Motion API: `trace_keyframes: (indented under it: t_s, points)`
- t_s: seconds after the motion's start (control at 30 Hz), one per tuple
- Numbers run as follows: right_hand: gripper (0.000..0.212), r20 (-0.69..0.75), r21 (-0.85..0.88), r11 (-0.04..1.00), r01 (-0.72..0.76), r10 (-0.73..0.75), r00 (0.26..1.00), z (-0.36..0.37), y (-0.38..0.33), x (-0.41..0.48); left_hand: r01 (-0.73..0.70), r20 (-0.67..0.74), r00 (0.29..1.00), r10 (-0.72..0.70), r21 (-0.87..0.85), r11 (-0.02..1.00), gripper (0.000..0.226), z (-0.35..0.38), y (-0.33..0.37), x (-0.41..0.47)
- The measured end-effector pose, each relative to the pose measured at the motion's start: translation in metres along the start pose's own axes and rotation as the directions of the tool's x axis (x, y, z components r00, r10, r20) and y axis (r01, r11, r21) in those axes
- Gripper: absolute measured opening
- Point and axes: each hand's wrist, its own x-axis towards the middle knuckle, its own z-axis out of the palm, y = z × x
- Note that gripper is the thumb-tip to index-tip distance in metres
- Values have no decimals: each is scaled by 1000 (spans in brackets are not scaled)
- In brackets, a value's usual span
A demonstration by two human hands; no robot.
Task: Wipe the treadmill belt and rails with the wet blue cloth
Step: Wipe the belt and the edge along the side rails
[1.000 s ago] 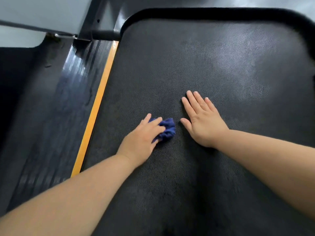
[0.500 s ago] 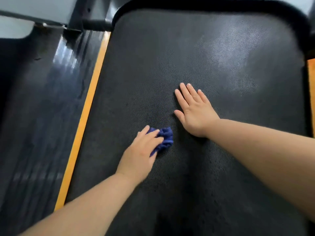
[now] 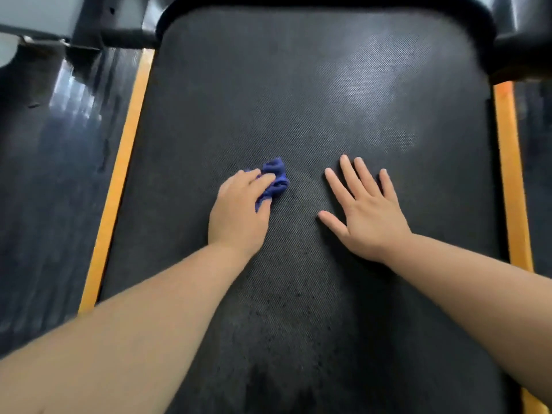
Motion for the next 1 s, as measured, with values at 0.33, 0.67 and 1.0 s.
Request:
trace_keyframes:
  t_s: [0.33,0.67,1.0]
  points:
    - [71,-35,13,1000,5,-5,999,4,-1,1,-312,161,946,282,204,928,46,3,-5,4]
    - [77,32,6,1000,26,-27,999,1,3,2,-210,102,972,211,-16,978,43,19,16,-36]
    - [82,62,-2,999,35,-35,997,-2,4,3,-175,126,979,163,89,981,47,18,24,39]
